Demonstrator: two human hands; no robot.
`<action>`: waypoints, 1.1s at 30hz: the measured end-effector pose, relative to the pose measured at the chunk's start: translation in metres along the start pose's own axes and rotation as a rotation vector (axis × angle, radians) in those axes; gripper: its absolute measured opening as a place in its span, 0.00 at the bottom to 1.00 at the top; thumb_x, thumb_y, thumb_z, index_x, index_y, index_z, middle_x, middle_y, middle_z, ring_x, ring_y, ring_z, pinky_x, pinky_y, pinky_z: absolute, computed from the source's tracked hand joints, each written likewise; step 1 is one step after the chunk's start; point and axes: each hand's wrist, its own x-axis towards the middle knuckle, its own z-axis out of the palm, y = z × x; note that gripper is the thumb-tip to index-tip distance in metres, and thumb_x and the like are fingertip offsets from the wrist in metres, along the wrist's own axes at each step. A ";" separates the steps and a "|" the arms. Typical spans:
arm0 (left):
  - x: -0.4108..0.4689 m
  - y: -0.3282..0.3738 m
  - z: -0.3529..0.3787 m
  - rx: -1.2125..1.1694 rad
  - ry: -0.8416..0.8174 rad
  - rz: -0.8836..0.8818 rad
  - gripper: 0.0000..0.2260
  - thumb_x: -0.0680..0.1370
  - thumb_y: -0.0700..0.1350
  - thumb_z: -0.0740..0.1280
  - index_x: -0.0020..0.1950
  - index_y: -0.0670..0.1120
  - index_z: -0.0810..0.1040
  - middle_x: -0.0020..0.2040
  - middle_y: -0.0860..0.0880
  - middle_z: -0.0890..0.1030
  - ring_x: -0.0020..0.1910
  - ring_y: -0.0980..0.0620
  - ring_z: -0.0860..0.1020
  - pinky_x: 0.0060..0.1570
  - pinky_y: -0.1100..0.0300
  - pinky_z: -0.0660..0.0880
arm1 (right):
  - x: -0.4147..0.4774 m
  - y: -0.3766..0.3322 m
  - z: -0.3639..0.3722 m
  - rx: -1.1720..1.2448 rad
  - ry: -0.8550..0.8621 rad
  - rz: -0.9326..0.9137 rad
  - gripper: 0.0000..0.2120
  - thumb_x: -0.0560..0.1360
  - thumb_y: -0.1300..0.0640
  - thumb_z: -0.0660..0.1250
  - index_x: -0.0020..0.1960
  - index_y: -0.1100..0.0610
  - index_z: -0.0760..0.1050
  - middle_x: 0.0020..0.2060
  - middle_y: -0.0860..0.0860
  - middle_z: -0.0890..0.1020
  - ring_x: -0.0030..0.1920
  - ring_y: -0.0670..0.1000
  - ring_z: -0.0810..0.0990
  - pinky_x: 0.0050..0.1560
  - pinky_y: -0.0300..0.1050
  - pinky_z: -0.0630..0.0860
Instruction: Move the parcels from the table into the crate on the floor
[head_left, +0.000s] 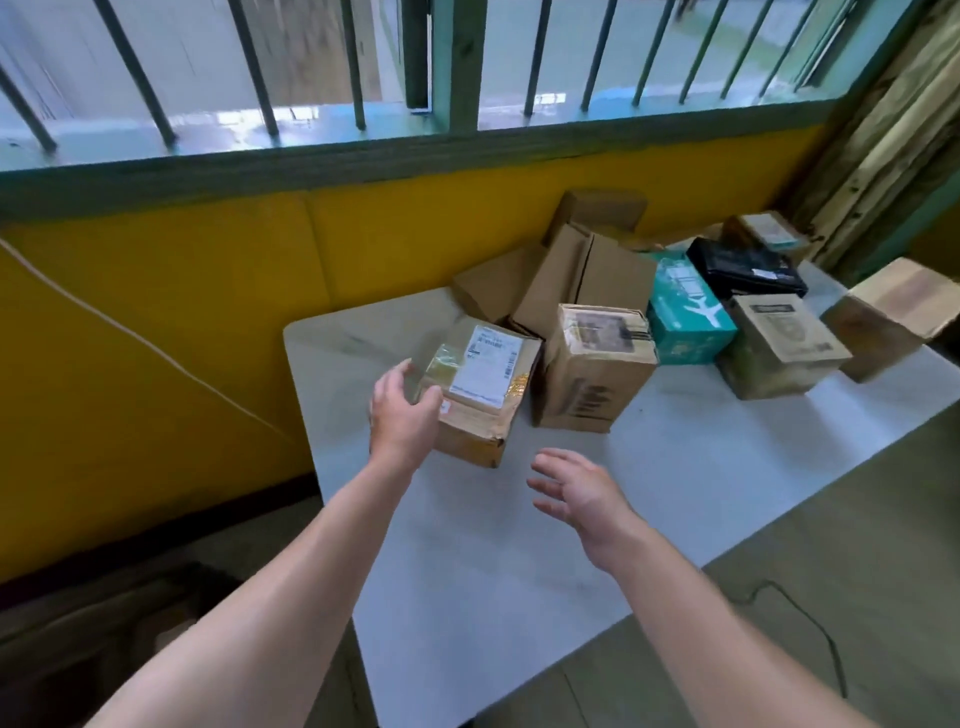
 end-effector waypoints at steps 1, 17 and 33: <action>0.009 -0.002 0.003 0.030 -0.030 -0.037 0.27 0.78 0.48 0.66 0.77 0.49 0.64 0.75 0.47 0.65 0.74 0.46 0.64 0.72 0.47 0.65 | 0.007 -0.004 0.002 -0.008 -0.009 0.005 0.15 0.80 0.58 0.65 0.66 0.59 0.73 0.57 0.55 0.80 0.60 0.53 0.79 0.58 0.48 0.78; -0.039 -0.044 0.022 -0.266 0.058 -0.376 0.19 0.75 0.56 0.72 0.61 0.51 0.73 0.60 0.50 0.78 0.59 0.50 0.78 0.56 0.55 0.74 | 0.066 -0.014 -0.008 -0.224 -0.265 -0.095 0.08 0.77 0.58 0.69 0.56 0.54 0.76 0.55 0.51 0.83 0.46 0.42 0.79 0.44 0.37 0.71; -0.137 0.033 0.045 -0.703 0.089 0.049 0.29 0.75 0.44 0.70 0.75 0.56 0.66 0.69 0.44 0.76 0.68 0.42 0.75 0.67 0.41 0.68 | 0.047 -0.066 -0.064 0.125 -0.777 -0.315 0.14 0.69 0.61 0.71 0.53 0.53 0.75 0.63 0.56 0.79 0.59 0.53 0.78 0.55 0.45 0.75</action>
